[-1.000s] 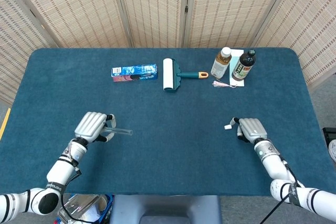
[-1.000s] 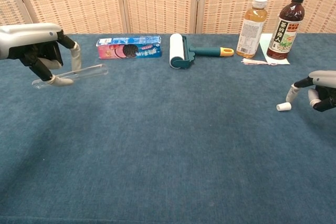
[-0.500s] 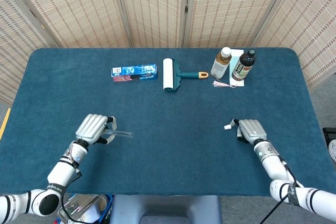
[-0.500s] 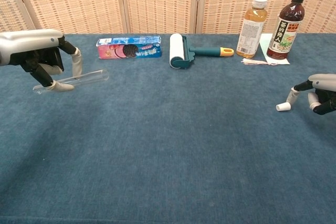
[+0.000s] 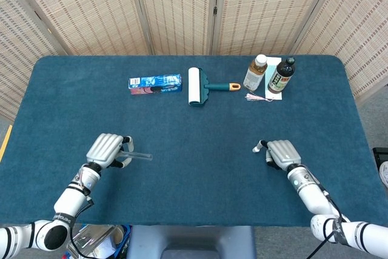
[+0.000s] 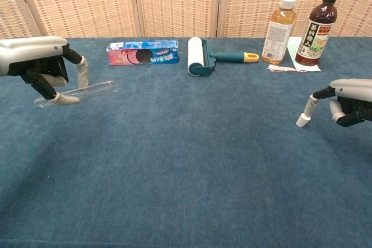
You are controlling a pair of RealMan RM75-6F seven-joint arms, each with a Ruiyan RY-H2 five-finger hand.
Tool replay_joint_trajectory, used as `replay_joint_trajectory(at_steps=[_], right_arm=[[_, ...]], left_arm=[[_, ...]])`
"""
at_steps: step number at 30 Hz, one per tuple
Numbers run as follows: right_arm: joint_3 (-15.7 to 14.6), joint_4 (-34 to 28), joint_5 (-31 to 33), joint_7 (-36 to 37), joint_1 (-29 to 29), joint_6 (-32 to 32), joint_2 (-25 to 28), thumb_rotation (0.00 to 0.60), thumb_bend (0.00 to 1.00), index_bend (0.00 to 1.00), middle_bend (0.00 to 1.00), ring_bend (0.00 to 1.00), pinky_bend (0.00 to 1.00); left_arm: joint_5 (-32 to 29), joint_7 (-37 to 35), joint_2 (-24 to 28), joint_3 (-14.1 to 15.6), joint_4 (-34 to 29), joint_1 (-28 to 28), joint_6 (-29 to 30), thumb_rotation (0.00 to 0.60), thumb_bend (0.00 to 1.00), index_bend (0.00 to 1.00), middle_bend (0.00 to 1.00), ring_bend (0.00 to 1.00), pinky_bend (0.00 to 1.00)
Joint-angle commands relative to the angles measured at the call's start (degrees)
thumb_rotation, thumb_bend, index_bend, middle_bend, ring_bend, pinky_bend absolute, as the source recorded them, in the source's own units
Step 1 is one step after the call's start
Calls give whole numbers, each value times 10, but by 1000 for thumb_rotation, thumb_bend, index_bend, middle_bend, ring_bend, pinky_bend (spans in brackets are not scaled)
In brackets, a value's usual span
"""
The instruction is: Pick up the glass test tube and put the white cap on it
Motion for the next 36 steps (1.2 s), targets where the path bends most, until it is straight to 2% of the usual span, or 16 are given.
replay_joint_trajectory(at_steps=[1,5,7,8,10,12,14,17,20,22,24,26,31,36], right_arm=[[-3,-12,-1,-9,0,9,7,600,1000,297,1000,1000,1000],[-2,-45,-15,-13,-8,40,28,600,1000,297,1000,1000,1000],[-1,-62,-20,-15,-12,53,41,600,920,297,1000,1000,1000],[0,-72,-24,-15,-15,62,49,600,781,297,1000,1000,1000],[3,-86,-29,-17,-20,78,59,600,376,297,1000,1000,1000],[7,-91,-32,-16,-25,96,59,600,137,297,999,1000,1000],[9,-91,-37,-17,-29,110,55,600,22,297,973,1000,1000],[8,-87,-35,-23,-30,114,49,600,0,297,881,984,1000],[7,-82,-37,-20,-28,106,45,600,7,297,808,920,1000],[5,-75,-45,-22,-26,102,43,600,118,297,756,863,1000],[4,-68,-50,-18,-25,99,39,600,334,296,721,829,1000],[6,-63,-50,-13,-24,96,36,600,378,292,734,834,1000],[14,-40,-70,-1,-24,108,22,600,283,286,871,976,1000],[14,-15,-80,-5,-21,109,7,600,248,305,976,1000,1000]], left_arm=[[1,-2,1,0,0,1,0,600,452,665,1000,1000,1000],[5,-6,2,0,2,4,0,600,452,664,1000,1000,1000],[6,-8,2,-1,2,5,-1,600,452,664,1000,1000,1000],[7,-9,2,-1,2,5,-1,600,453,664,1000,1000,1000],[9,-10,2,-1,2,6,0,600,452,664,1000,1000,1000],[11,-11,1,-1,2,7,0,600,452,664,1000,1000,1000],[14,-13,-1,-2,1,7,0,600,452,664,1000,1000,1000],[18,-11,-2,-2,-1,7,1,600,452,664,1000,1000,1000],[21,-9,-3,-3,-2,9,5,600,452,664,1000,1000,1000],[22,-8,-3,-2,-3,9,6,600,453,664,1000,1000,1000],[22,-7,-2,-2,-3,10,6,600,456,665,1000,1000,1000],[20,-4,-2,-1,-4,10,5,600,456,665,1000,1000,1000],[17,1,-6,-1,-2,9,5,600,456,665,1000,1000,1000],[15,8,-9,-1,0,7,3,600,457,664,1000,1000,1000]])
